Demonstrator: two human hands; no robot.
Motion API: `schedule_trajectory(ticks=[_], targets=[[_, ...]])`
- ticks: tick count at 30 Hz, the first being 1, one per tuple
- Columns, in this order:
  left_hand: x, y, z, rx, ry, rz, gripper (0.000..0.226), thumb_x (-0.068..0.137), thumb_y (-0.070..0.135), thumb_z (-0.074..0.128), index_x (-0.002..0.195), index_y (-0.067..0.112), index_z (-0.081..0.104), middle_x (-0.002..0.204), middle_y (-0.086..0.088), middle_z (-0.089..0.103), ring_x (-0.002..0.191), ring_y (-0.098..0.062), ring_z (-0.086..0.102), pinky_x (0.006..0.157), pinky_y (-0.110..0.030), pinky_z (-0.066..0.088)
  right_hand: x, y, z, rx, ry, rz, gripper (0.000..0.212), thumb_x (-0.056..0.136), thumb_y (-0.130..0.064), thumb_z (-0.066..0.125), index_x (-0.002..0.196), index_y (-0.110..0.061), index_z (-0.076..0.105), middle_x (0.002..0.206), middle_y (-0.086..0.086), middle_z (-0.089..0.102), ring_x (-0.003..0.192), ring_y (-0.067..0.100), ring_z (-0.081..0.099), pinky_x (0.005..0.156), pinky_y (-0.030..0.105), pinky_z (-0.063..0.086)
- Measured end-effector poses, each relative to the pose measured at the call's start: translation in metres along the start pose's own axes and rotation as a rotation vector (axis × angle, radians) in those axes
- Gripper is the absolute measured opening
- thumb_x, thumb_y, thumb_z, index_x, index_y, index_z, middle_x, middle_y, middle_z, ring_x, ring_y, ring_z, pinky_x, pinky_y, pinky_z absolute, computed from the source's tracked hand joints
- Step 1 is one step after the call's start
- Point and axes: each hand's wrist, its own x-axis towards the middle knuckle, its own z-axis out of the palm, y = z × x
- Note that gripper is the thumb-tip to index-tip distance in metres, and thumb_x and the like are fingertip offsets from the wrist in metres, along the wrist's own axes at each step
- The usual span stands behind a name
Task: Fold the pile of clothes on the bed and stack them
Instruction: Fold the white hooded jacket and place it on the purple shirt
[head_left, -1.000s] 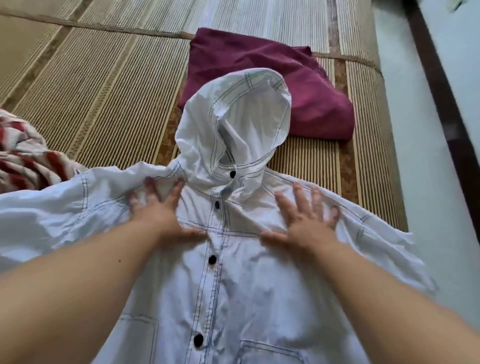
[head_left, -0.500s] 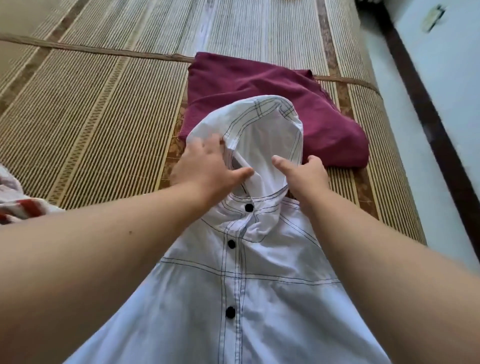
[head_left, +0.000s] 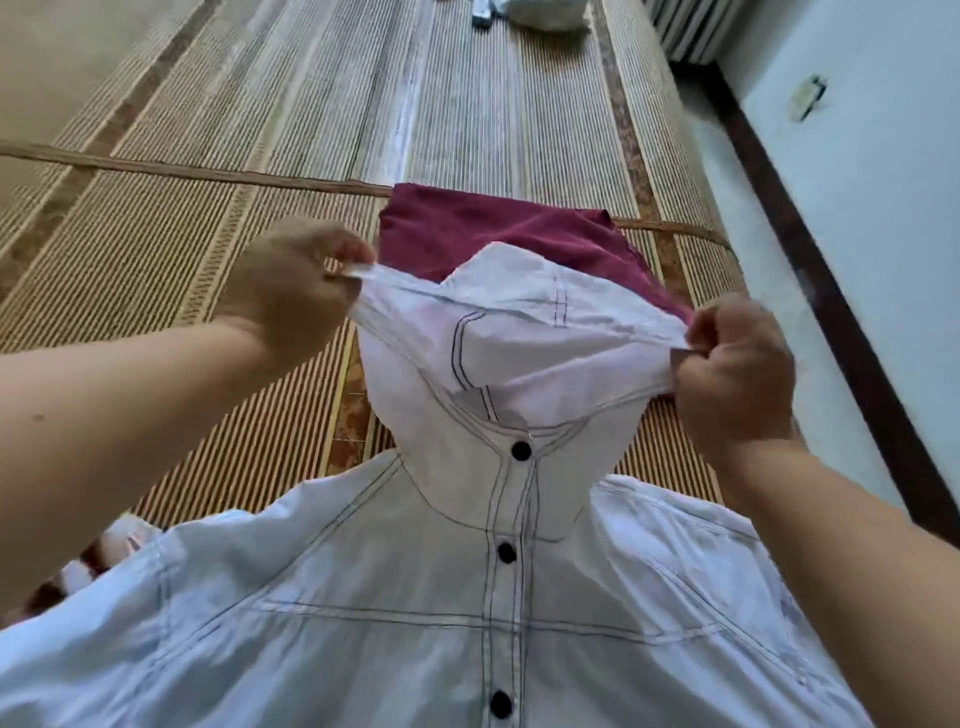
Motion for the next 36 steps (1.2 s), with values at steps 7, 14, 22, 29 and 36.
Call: schedule_trajectory(ticks=[7,14,22,29,36], targets=[[-0.037,-0.028,0.011,0.068,-0.854,-0.163,0.041,0.083,0.051,0.062,0.071,0.014,0.074,0.093,-0.007,0.068,0.085,-0.024,0.064,0.073,-0.046,0.054,-0.028,0.035,0.008,-0.265,-1.021,0.119,0.027,0.075,-0.014,0.064,0.059,-0.034,0.056,0.087,-0.011,0.059,0.095,0.02,0.058,0.084,0.032,0.045],[-0.004,-0.017,0.061,-0.095,-0.56,-0.416,0.037,0.086,0.043,0.067,0.113,0.02,0.059,0.105,-0.001,0.065,0.093,-0.021,0.062,0.078,-0.033,0.049,0.008,-0.003,0.063,0.157,-0.806,0.368,0.041,0.083,-0.041,0.071,0.117,-0.021,0.063,0.11,-0.004,0.064,0.1,0.017,0.06,0.088,0.033,0.049],[0.004,0.004,0.026,-0.106,-0.851,-0.329,0.011,0.086,0.025,0.068,0.088,0.015,0.069,0.084,0.0,0.068,0.077,-0.018,0.065,0.063,-0.025,0.049,0.009,-0.015,0.037,0.339,-0.586,0.203,0.031,0.087,-0.033,0.067,0.07,-0.007,0.067,0.051,-0.008,0.051,0.051,0.009,0.041,0.053,0.027,0.034],[0.054,0.047,0.013,-0.303,-0.543,-0.376,0.009,0.093,0.026,0.059,0.094,0.017,0.062,0.093,-0.005,0.064,0.081,-0.021,0.062,0.068,-0.031,0.051,0.054,-0.04,0.013,0.171,-0.25,0.061,0.021,0.093,-0.037,0.057,0.078,-0.025,0.066,0.069,-0.01,0.06,0.064,0.002,0.054,0.057,0.018,0.037],[-0.005,0.03,0.048,0.221,-0.421,-0.046,0.078,0.073,0.071,0.052,0.137,0.029,0.04,0.142,-0.005,0.036,0.129,-0.027,0.036,0.108,-0.05,0.036,0.0,-0.015,0.034,-0.03,-0.654,0.232,0.097,0.07,-0.052,0.077,0.148,-0.035,0.021,0.143,0.008,0.033,0.128,0.026,0.038,0.107,0.046,0.034]])
